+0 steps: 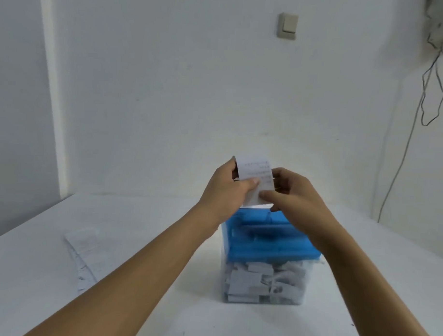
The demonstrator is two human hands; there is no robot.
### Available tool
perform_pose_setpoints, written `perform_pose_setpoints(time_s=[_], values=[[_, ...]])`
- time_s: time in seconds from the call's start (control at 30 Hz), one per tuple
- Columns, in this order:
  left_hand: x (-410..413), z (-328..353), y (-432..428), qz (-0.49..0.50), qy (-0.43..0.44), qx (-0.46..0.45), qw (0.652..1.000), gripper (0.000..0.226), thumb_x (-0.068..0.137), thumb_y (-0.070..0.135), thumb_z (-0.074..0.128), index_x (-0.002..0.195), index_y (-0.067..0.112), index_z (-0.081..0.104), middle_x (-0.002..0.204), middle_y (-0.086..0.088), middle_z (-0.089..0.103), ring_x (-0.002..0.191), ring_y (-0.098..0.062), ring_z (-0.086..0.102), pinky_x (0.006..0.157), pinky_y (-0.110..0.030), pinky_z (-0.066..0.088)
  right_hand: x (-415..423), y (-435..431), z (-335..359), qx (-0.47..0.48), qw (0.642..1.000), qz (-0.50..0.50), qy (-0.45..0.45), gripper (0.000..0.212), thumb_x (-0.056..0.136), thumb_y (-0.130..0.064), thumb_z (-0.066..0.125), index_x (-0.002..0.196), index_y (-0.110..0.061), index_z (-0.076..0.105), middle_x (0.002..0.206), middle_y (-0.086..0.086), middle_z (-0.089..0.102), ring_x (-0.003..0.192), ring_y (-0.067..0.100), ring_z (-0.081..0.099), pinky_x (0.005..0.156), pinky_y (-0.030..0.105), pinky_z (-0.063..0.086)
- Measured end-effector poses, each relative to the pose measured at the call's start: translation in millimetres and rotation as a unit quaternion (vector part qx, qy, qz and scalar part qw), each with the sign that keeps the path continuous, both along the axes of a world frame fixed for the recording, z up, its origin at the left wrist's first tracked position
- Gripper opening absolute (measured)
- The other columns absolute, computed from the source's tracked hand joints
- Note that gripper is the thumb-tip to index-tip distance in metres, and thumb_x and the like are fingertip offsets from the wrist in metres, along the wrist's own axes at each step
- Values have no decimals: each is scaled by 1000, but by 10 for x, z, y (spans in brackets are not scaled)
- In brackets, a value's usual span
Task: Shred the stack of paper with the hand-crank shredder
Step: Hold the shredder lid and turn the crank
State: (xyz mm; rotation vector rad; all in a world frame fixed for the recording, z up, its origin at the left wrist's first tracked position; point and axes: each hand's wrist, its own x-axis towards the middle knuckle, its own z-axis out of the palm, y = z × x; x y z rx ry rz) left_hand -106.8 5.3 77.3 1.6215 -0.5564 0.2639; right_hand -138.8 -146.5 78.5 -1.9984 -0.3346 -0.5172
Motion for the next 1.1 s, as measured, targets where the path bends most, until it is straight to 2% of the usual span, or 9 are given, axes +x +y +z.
perform_pose_setpoints(time_s=[0.1,0.23,0.43,0.57,0.7,0.77,0.87,0.97,1.1], values=[[113,43,-200,6,-4,27,1000,29,99,14,65,126,20,61,120,4,69,109,-16,66,94,-36,58,6,-267,17,-47,998,-44,-21,14,92,-11,68,102,-20,72,86,-9,76,77,4,70,67,17,53],[226,-16,-422,0,-5,104,995,32,98,14,67,129,17,58,123,4,67,109,-17,64,96,-38,57,79,-544,-30,-78,993,-88,6,11,93,-15,70,103,-16,72,98,-6,75,88,12,72,77,18,56],[310,-158,-443,11,-19,205,979,13,95,17,70,106,25,70,105,9,71,97,-12,68,91,-26,55,148,-754,-265,-92,990,-102,30,7,94,-19,68,99,-25,69,101,-16,70,90,4,66,70,13,55],[285,-179,-396,4,-34,283,959,11,97,22,69,108,21,70,109,8,69,99,-13,65,82,-16,50,140,-790,-307,-85,992,-94,15,8,94,-22,68,101,-24,70,101,-18,69,92,2,65,66,9,50],[212,-193,-337,29,-86,399,913,29,99,35,64,124,22,63,125,7,60,108,-13,59,92,-26,51,138,-787,-367,-101,991,-88,16,10,94,-22,68,101,-28,69,99,-23,66,91,1,64,68,9,50],[158,-235,-334,37,-95,450,887,53,96,59,56,137,26,53,132,9,53,112,-15,57,96,-35,51,134,-807,-387,-96,991,-88,13,9,93,-22,69,98,-29,69,99,-21,69,91,-1,65,70,10,51],[101,-309,-353,45,-115,539,833,85,80,85,51,149,37,38,135,14,49,112,-14,55,91,-33,50,147,-828,-404,-69,994,-86,8,10,93,-20,70,95,-29,70,99,-17,72,90,-3,67,74,15,56],[173,-243,-310,0,-114,525,844,90,73,84,63,149,43,39,138,19,49,116,-11,53,93,-32,49,163,-812,-413,-63,995,-77,14,9,93,-18,69,101,-22,71,102,-12,73,92,7,70,82,26,60],[335,-167,-250,-57,-69,514,853,87,73,80,68,148,41,45,142,16,52,121,-11,52,107,-40,48,186,-789,-424,-49,997,-59,27,11,95,-17,68,103,-23,69,105,-12,73,94,7,70,85,24,59]])
